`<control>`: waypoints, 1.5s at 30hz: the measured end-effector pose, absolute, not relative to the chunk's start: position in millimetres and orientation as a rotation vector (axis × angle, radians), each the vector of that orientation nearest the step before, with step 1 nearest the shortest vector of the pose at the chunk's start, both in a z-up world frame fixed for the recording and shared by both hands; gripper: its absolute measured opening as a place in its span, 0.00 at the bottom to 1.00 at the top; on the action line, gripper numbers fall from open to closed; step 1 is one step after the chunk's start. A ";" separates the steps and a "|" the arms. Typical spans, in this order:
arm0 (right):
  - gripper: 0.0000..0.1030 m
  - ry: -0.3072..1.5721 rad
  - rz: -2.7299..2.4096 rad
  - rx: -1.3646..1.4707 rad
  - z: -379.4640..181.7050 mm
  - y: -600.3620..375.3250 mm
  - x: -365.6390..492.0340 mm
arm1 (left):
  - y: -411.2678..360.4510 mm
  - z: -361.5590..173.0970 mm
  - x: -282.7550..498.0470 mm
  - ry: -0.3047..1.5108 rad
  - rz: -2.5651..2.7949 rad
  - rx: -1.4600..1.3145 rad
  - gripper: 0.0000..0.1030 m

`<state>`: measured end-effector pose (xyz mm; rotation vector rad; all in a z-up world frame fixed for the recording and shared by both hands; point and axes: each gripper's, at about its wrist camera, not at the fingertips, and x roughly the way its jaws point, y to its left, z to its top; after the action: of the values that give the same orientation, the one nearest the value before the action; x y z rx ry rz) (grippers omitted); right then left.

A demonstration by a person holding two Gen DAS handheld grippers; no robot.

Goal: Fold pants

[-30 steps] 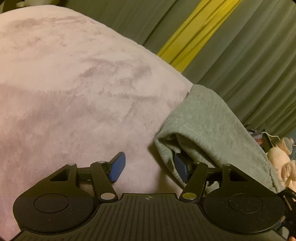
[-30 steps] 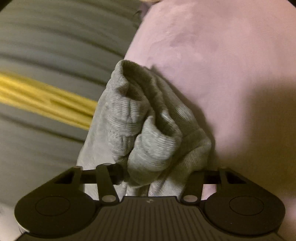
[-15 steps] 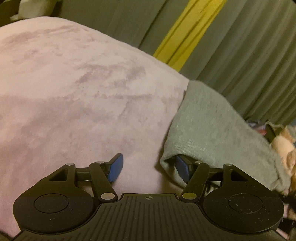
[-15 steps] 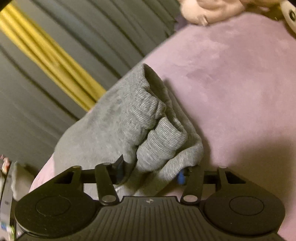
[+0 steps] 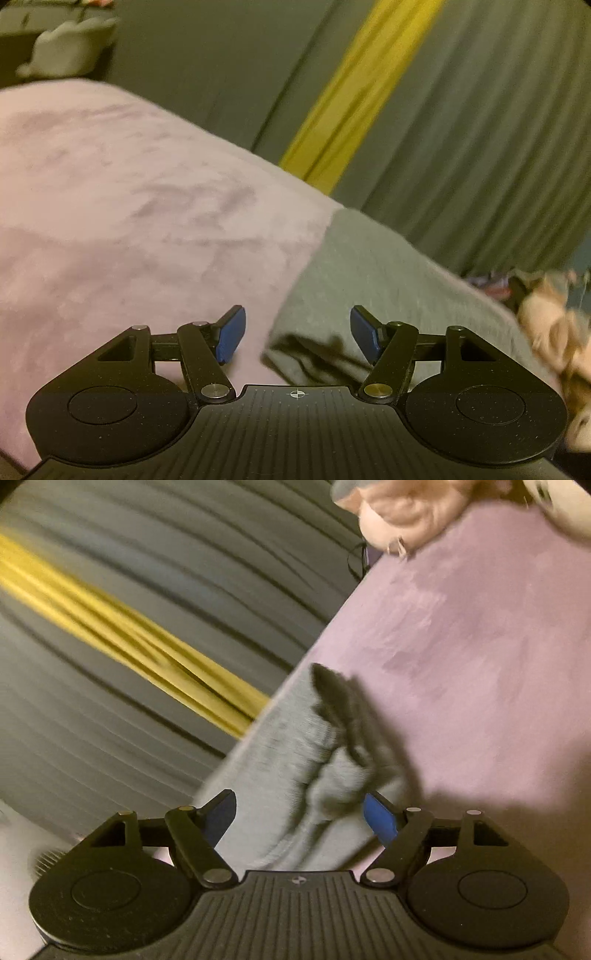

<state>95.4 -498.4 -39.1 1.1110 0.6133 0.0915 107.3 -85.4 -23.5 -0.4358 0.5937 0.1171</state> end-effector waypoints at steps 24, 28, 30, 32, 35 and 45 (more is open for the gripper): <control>0.32 0.707 -0.041 0.870 -60.1 -487.1 125.3 | -93.7 -46.9 114.3 0.677 0.161 -0.367 0.66; 0.44 0.687 -0.070 0.825 -54.4 -488.2 115.7 | -93.9 -43.4 112.8 0.660 0.155 -0.368 0.66; 0.46 0.705 -0.066 0.744 -48.5 -482.2 115.0 | -95.5 -44.4 114.1 0.677 0.154 -0.355 0.66; 0.56 0.729 -0.053 0.679 -46.2 -477.3 110.6 | -97.0 -46.5 116.5 0.713 0.134 -0.347 0.66; 0.71 0.792 -0.019 0.596 -48.8 -470.0 96.0 | -103.9 -48.7 119.4 0.774 0.100 -0.318 0.67; 0.96 0.936 -0.053 0.354 -46.1 -437.4 58.2 | -154.8 -45.2 91.3 0.910 -0.054 -0.055 0.71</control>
<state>58.2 -437.4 -46.1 0.3544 0.9355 -0.0534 91.3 -154.8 -45.2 -0.0554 0.9101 -0.0537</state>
